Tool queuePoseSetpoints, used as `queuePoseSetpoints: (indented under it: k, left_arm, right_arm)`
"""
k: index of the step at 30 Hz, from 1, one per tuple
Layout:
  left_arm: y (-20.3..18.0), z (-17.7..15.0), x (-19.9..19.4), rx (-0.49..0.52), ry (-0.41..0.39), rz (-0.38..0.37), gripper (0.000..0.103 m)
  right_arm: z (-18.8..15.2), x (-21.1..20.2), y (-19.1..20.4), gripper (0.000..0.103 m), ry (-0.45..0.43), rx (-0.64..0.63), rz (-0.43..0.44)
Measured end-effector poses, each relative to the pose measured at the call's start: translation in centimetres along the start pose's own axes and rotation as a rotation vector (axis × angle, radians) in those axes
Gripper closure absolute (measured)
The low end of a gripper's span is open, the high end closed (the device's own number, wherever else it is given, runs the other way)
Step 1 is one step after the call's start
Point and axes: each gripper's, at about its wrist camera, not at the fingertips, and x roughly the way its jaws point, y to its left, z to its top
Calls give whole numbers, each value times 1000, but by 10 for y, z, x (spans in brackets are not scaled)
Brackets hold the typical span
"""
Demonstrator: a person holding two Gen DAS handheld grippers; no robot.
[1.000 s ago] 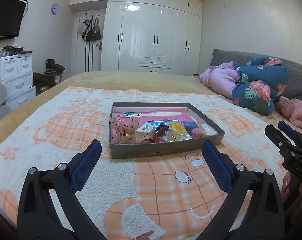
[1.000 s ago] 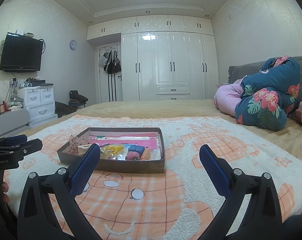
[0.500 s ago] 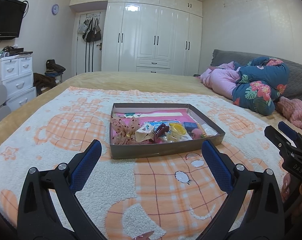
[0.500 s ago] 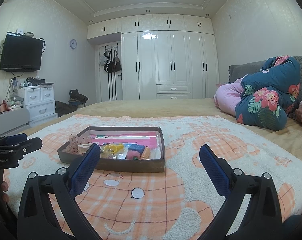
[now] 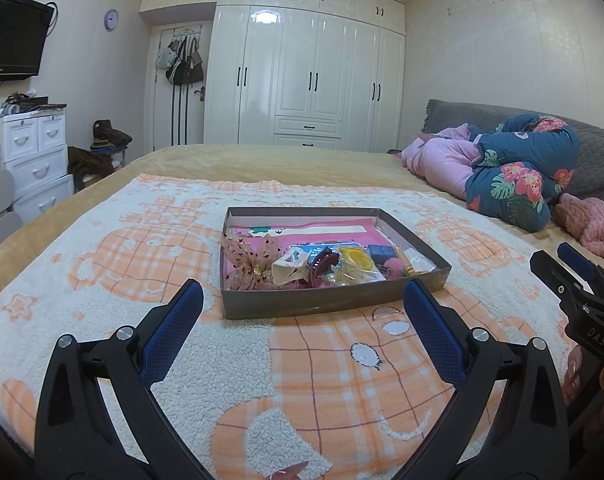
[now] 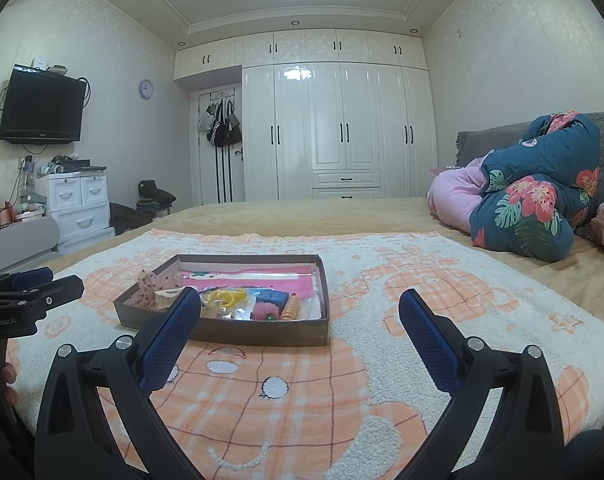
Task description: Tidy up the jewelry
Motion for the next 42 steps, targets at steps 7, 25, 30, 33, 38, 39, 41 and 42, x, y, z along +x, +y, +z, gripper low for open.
queuePoseSetpoints:
  k: [7,25,30,33,38,39,41,42]
  left_arm:
    - [-1,0,0,0,-1,0,11]
    - [-2,0,0,1,0,1,11]
    - [-1,0,0,1,0,2,11]
    - [-2,0,0,2,-1,3,11]
    - [-1,1,0,3,0,9,11]
    - [0,1,0,3,2,8,11]
    - [0,1,0,4,4,8,11]
    - [-1,1,1,4,6,9,11]
  right_arm:
    - [0,0,-1,6,1,-1,-2]
    - [0,0,0,6,1,-1,-2]
    - [0,0,0,6,1,-2,-2]
    - [0,1,-1,6,0,0,-4]
    - [-1,0,-2,6,1,0,-5]
    - [0,0,-2,6,0,0,-5]
    - [0,0,-2,6,1,1,-5]
    - [0,0,-2,6,0,1,-5]
